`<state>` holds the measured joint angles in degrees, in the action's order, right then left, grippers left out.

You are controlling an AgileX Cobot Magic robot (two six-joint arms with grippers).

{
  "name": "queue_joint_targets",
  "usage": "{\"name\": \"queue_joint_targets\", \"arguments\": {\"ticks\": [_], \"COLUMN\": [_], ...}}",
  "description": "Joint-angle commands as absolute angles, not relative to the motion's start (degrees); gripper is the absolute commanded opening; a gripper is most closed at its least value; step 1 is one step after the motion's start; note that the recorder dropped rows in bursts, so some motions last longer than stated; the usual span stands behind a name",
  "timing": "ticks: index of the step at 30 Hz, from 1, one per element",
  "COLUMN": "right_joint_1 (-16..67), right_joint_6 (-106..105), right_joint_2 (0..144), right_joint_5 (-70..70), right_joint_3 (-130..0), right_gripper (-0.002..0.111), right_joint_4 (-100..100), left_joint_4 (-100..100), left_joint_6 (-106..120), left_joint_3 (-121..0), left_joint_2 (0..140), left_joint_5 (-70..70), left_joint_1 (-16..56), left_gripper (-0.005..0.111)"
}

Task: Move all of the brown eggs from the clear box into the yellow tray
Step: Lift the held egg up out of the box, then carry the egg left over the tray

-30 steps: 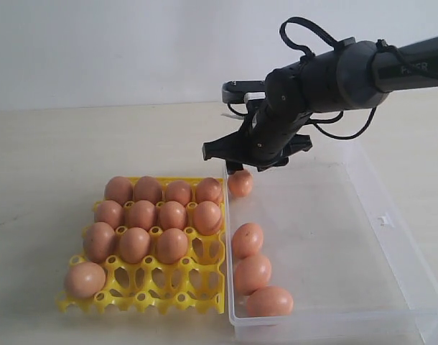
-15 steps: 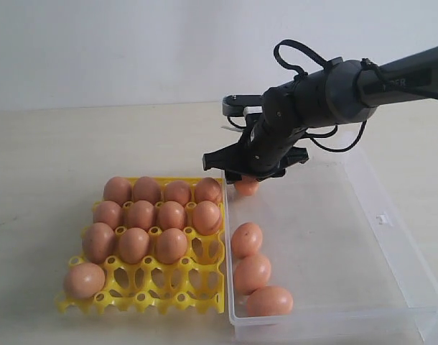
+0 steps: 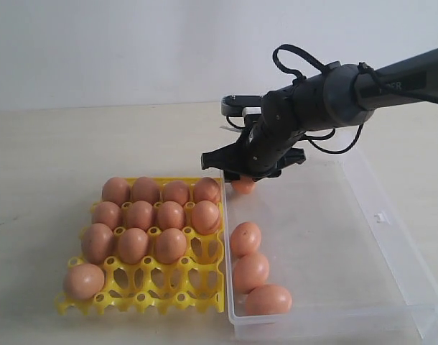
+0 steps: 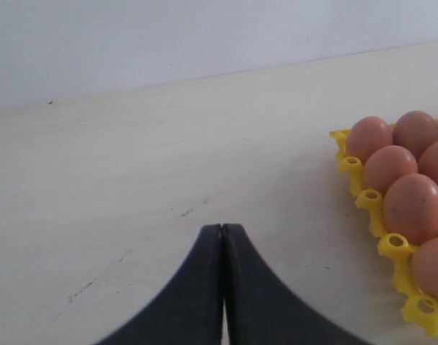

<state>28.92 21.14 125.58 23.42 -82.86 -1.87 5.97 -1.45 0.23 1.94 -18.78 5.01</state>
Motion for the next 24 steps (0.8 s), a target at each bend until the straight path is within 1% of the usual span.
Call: {"name": "queue_joint_targets", "arguments": {"ticks": [1,6,15,20,24], "right_joint_1": [28.99,28.99,30.73,36.62,44.35], "right_joint_6": [20.54,20.54,20.54,20.54,20.54], "right_joint_2": [125.49,121.05,105.25,95.46,90.51], "right_joint_5": [22.65,19.10,8.51,3.44,-4.16], "right_joint_3": [-83.20,-78.79,-65.08,-59.34,-54.81], "right_gripper": [0.000,0.000,0.000,0.000,0.000], "right_joint_4": [-2.39,-3.79,-4.92,-5.15,-5.47], "left_joint_4": [5.84,5.84,5.84,5.84,5.84], "left_joint_6": [-1.70,-1.70,-1.70,-1.70,-1.70], "left_joint_3": [0.00,0.00,0.00,0.00,0.00], "left_joint_2": [2.08,2.08,2.08,2.08,2.08], "left_joint_5": [-18.09,-18.09,-18.09,-18.09,-18.09], "left_joint_1": [5.19,5.19,5.19,5.19,5.19], "left_gripper": [0.000,0.000,0.000,0.000,0.000]}}
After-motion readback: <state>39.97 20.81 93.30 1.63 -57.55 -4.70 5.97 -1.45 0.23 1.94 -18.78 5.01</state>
